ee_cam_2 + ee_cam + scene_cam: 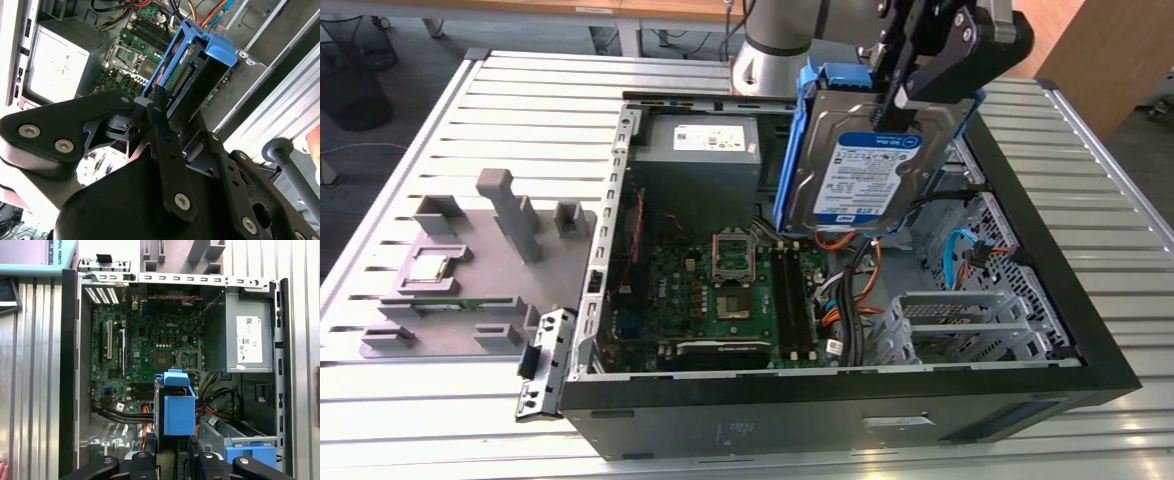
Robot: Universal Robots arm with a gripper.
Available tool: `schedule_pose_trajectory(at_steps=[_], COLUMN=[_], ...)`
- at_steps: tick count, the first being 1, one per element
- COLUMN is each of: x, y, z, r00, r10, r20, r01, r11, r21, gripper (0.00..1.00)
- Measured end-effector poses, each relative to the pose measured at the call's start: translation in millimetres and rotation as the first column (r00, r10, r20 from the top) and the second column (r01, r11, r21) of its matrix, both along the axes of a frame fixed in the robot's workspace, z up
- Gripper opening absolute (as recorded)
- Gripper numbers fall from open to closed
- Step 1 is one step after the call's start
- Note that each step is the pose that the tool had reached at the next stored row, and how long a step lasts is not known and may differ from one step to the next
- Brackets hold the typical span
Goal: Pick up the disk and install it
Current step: 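Pick up the disk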
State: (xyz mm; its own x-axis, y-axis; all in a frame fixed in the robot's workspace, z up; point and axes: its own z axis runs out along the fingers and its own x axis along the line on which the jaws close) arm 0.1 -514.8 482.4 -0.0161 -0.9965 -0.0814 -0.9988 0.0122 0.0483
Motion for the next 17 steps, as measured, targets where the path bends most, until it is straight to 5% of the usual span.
schedule_pose_trajectory(at_steps=[17], x=[11.3], y=[-17.4], z=[-0.6], r00=[1.0000], r10=[0.000], r20=[0.0000], r01=[0.000], r11=[1.0000], r21=[0.0000], gripper=[0.35])
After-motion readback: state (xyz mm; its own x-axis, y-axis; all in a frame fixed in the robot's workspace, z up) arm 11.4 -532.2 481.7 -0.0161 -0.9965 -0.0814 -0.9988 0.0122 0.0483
